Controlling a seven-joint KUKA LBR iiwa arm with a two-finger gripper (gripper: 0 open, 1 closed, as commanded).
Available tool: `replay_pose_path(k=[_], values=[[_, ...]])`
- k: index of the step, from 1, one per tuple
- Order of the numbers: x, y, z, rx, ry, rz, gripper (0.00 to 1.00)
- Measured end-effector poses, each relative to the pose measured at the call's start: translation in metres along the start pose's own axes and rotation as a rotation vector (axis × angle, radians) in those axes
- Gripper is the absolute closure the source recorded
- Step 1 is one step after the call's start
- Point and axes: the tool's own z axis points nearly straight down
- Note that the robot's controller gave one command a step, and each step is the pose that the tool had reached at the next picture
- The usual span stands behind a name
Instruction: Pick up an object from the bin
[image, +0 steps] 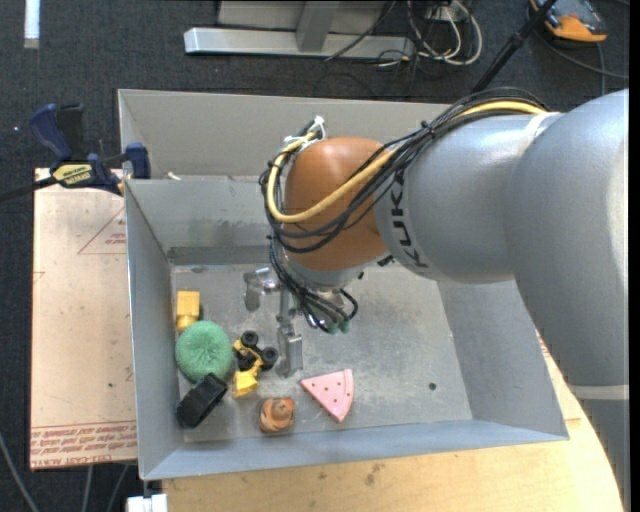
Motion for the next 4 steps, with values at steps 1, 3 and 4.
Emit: replay_pose_path(k=[1,3,4], values=[[0.007,0.002,0.01,0.0,0.002,0.027,0.0],[0.013,0.012,0.061,0.0,-0.002,-0.012,1.0],[0.013,0.012,0.061,0.0,-0.002,-0.012,1.0]])
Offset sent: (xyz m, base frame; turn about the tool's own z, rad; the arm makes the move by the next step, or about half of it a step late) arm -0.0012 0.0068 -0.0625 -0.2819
